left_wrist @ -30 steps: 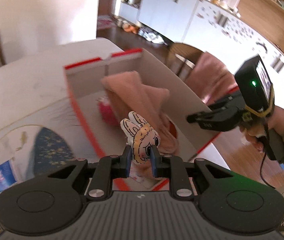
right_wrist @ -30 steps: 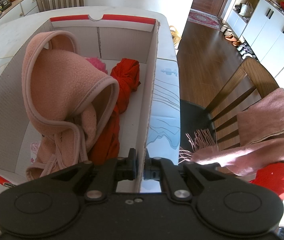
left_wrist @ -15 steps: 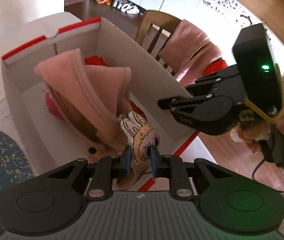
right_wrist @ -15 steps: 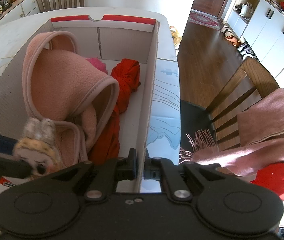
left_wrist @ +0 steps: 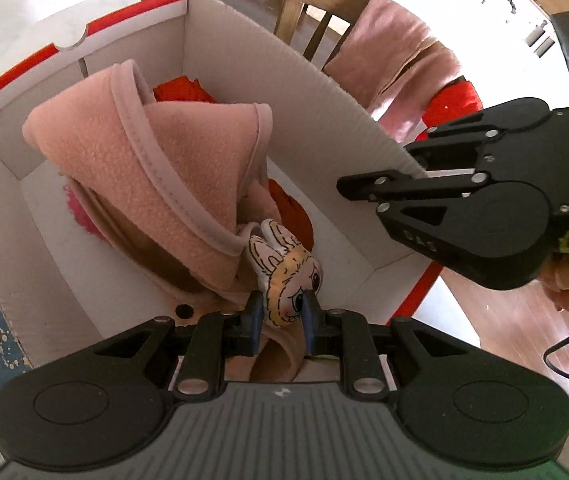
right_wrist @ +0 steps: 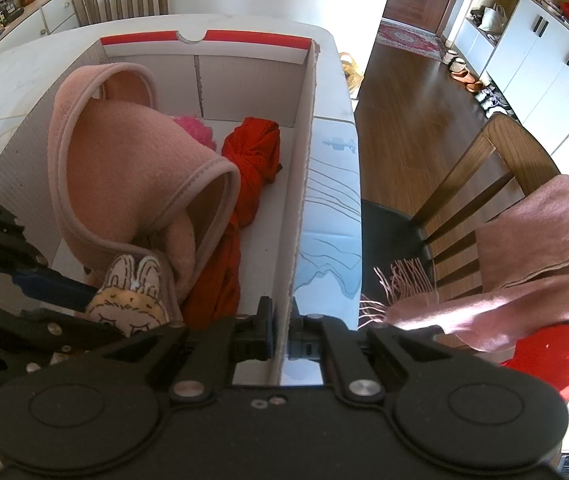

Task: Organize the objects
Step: 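Carry the bunny plush into the box and open the left gripper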

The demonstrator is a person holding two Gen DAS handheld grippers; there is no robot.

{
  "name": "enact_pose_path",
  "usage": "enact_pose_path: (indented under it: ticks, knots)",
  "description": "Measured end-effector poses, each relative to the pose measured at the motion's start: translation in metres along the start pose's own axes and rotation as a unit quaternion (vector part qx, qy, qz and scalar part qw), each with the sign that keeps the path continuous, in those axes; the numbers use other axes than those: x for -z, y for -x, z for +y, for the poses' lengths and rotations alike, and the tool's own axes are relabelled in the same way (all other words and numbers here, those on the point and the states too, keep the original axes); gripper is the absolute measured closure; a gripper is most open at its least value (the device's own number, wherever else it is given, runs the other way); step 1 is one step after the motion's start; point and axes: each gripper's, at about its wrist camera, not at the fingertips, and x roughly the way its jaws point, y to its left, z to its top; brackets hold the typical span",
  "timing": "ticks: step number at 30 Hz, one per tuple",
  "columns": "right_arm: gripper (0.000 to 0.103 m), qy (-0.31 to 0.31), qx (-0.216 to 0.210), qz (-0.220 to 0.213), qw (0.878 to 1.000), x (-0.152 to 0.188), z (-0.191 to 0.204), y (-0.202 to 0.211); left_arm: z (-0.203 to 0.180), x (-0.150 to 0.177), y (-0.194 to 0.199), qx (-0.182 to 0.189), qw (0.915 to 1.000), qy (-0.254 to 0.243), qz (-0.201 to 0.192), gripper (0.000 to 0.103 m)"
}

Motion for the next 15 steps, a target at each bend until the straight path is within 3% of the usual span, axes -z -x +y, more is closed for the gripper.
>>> enact_pose_path:
  ticks: [8,11,12,13,15]
  knots:
    - [0.099,-0.002,-0.001,0.000,1.000,0.000,0.000,-0.001,0.001,0.000,-0.002,0.001,1.0000,0.003,0.003,0.076]
    - [0.098,-0.001,-0.001,0.000,1.000,0.000,0.000,-0.001,0.004,0.002,0.001,-0.003,1.0000,0.005,-0.004,0.054]
    - [0.098,-0.001,-0.001,0.000,1.000,0.000,0.001,-0.001,0.005,0.003,0.004,-0.001,1.0000,0.005,-0.008,0.043]
    - [0.098,-0.001,0.000,0.000,1.000,0.000,0.001,-0.001,0.005,0.004,0.007,0.000,0.9999,0.004,-0.014,0.038]
    - [0.098,-0.001,-0.001,0.000,1.000,0.000,0.000,-0.001,0.005,0.005,0.011,0.000,0.9998,0.004,-0.019,0.037]
